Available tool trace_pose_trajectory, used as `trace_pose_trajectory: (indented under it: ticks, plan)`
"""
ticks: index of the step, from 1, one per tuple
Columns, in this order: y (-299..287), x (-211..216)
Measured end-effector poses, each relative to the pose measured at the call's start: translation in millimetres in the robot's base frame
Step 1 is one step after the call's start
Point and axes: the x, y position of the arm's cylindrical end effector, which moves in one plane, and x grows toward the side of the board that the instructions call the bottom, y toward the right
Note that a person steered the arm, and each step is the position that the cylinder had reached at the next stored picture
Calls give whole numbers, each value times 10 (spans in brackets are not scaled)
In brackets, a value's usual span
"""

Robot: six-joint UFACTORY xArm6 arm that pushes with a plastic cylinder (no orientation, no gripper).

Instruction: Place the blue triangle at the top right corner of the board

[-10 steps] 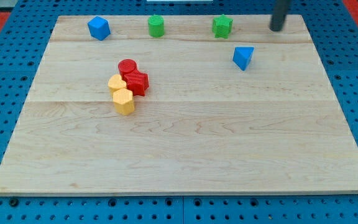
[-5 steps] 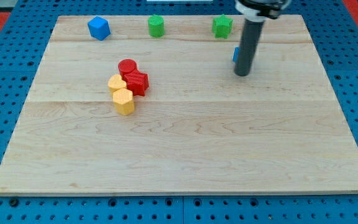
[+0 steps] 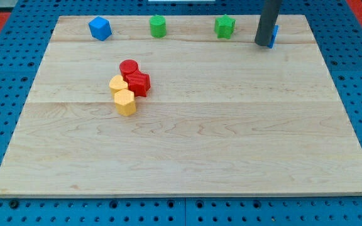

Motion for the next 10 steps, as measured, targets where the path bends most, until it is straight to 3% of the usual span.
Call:
trace_pose_trajectory:
  ticks: [4, 10]
  plan:
    - [208, 215]
    - [231, -162]
